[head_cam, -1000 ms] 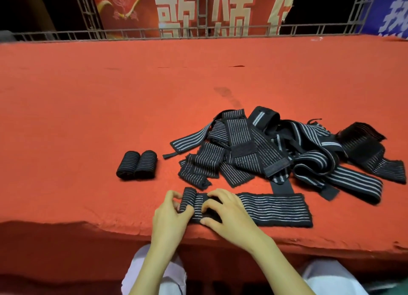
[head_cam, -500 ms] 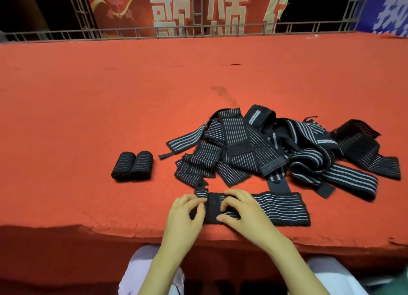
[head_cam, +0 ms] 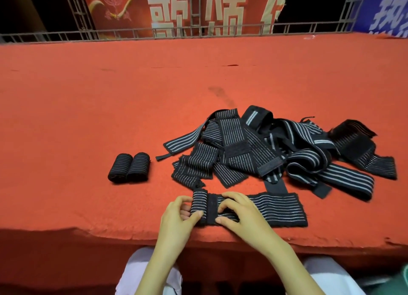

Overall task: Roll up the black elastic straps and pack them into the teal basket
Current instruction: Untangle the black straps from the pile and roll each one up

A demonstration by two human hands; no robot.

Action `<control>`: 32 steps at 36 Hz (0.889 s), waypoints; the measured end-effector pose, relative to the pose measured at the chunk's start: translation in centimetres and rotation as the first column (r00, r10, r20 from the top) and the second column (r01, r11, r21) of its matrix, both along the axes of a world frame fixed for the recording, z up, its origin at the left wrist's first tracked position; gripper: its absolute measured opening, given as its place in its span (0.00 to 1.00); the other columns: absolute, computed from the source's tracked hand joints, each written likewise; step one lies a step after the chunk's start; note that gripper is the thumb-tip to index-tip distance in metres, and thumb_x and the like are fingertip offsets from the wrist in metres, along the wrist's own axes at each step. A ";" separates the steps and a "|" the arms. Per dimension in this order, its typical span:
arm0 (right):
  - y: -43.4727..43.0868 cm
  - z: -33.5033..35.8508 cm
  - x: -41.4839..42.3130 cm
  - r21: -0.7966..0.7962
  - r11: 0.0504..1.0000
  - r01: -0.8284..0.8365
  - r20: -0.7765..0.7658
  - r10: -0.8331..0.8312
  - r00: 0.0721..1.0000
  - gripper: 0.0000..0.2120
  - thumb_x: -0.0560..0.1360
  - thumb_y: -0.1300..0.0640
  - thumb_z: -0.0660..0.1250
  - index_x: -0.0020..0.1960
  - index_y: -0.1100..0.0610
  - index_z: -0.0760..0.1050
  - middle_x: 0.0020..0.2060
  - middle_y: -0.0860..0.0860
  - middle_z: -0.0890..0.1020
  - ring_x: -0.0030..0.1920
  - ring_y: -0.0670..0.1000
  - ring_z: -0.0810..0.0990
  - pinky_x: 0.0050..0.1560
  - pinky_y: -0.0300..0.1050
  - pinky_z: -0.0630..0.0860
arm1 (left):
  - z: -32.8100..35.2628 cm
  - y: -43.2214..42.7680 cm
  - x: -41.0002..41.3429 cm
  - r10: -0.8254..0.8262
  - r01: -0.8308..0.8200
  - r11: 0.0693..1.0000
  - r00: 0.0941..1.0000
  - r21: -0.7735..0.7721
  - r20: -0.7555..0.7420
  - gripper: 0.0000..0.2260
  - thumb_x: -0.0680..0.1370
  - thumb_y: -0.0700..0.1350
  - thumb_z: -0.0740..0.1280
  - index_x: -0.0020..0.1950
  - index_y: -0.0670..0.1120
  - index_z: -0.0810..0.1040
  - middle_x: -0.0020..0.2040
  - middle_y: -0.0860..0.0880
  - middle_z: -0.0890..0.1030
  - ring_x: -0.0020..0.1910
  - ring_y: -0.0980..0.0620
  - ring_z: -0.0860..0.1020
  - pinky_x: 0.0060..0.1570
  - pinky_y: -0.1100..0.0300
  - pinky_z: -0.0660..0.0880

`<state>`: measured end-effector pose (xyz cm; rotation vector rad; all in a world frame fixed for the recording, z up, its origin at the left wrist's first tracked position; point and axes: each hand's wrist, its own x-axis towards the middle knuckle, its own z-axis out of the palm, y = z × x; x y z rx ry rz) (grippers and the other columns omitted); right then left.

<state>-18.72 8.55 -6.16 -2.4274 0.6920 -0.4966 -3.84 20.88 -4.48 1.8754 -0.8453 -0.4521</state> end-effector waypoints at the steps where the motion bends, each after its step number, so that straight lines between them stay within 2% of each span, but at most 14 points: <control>1: 0.0 0.0 0.0 0.005 1.000 -0.002 0.003 0.002 1.000 0.08 0.73 0.46 0.69 0.49 0.47 0.76 0.64 0.40 0.69 0.68 0.42 0.62 0.71 0.41 0.56 | 0.0 -0.1 -0.1 0.003 -0.003 1.000 1.000 0.011 0.010 0.13 0.70 0.40 0.75 0.50 0.51 0.77 0.42 0.51 0.77 0.34 0.58 0.73 0.39 0.69 0.71; 4: -0.2 0.0 -0.1 0.012 1.000 -0.013 0.013 0.013 1.000 0.11 0.71 0.41 0.67 0.48 0.46 0.76 0.61 0.38 0.69 0.68 0.42 0.64 0.70 0.40 0.58 | 0.1 -0.4 -0.3 0.007 -0.010 0.999 0.998 0.042 0.066 0.12 0.70 0.41 0.74 0.50 0.51 0.76 0.41 0.52 0.77 0.33 0.57 0.72 0.40 0.65 0.72; 8: -0.4 0.2 -0.4 0.013 1.000 -0.019 0.002 0.018 1.000 0.07 0.72 0.47 0.70 0.49 0.46 0.77 0.61 0.37 0.69 0.67 0.42 0.64 0.70 0.40 0.58 | 0.6 -0.8 -1.0 0.016 -0.025 0.998 0.988 0.058 0.154 0.13 0.69 0.40 0.73 0.50 0.49 0.76 0.43 0.51 0.75 0.36 0.56 0.73 0.44 0.58 0.74; 11: -0.6 0.4 -0.8 0.014 1.000 -0.009 -0.002 0.009 1.000 0.08 0.72 0.47 0.71 0.49 0.47 0.77 0.62 0.38 0.69 0.66 0.42 0.64 0.70 0.41 0.59 | 1.0 -1.2 -2.1 0.012 -0.025 0.998 0.977 0.055 0.215 0.14 0.68 0.40 0.72 0.50 0.51 0.72 0.44 0.54 0.71 0.41 0.58 0.71 0.44 0.62 0.68; 13: -0.7 0.4 -1.0 0.019 1.000 0.001 0.000 -0.001 1.000 0.08 0.72 0.47 0.71 0.49 0.47 0.76 0.61 0.37 0.69 0.66 0.42 0.64 0.70 0.42 0.59 | 0.9 -1.5 -2.8 0.009 -0.024 0.998 0.967 0.057 0.255 0.16 0.68 0.40 0.71 0.51 0.51 0.71 0.46 0.54 0.70 0.44 0.56 0.71 0.45 0.63 0.66; 19: -1.1 0.5 -1.8 0.003 1.000 0.021 -0.016 -0.021 1.000 0.08 0.71 0.46 0.72 0.47 0.44 0.74 0.60 0.37 0.68 0.66 0.42 0.65 0.70 0.43 0.59 | 0.4 -2.7 -4.3 -0.052 0.042 0.999 0.919 0.033 0.392 0.15 0.67 0.36 0.70 0.53 0.45 0.76 0.49 0.52 0.72 0.51 0.51 0.73 0.51 0.65 0.65; 23: -1.6 0.8 -2.8 -0.011 0.999 0.046 -0.030 -0.046 0.998 0.08 0.71 0.47 0.72 0.48 0.46 0.76 0.62 0.38 0.69 0.66 0.43 0.65 0.70 0.45 0.60 | 0.0 -2.9 -3.9 -0.089 0.108 0.994 0.926 -0.031 0.367 0.12 0.69 0.43 0.72 0.52 0.48 0.79 0.48 0.54 0.73 0.49 0.53 0.75 0.52 0.59 0.72; 27: -2.2 0.9 -3.7 -0.015 0.998 0.067 -0.062 -0.068 0.996 0.08 0.71 0.47 0.72 0.49 0.47 0.79 0.60 0.39 0.70 0.66 0.44 0.66 0.69 0.42 0.59 | 0.6 -2.7 -3.8 -0.157 0.181 0.982 0.941 -0.052 0.298 0.11 0.74 0.52 0.65 0.51 0.51 0.82 0.46 0.57 0.76 0.47 0.57 0.75 0.49 0.64 0.70; 30: -2.2 0.8 -3.9 -0.002 0.997 0.075 -0.064 -0.075 0.995 0.08 0.71 0.48 0.72 0.49 0.47 0.79 0.59 0.38 0.69 0.66 0.44 0.66 0.69 0.40 0.58 | 1.1 -2.5 -4.0 -0.195 0.212 0.975 0.958 -0.060 0.210 0.15 0.76 0.49 0.60 0.58 0.51 0.80 0.52 0.59 0.78 0.54 0.60 0.75 0.55 0.70 0.68; 32: -2.2 0.8 -4.0 0.005 0.997 0.078 -0.069 -0.077 0.995 0.08 0.72 0.48 0.72 0.50 0.47 0.79 0.59 0.38 0.69 0.66 0.43 0.66 0.69 0.40 0.58 | 1.2 -2.3 -4.0 -0.213 0.226 0.971 0.966 -0.081 0.148 0.13 0.77 0.43 0.61 0.58 0.54 0.78 0.51 0.59 0.79 0.53 0.61 0.76 0.56 0.69 0.69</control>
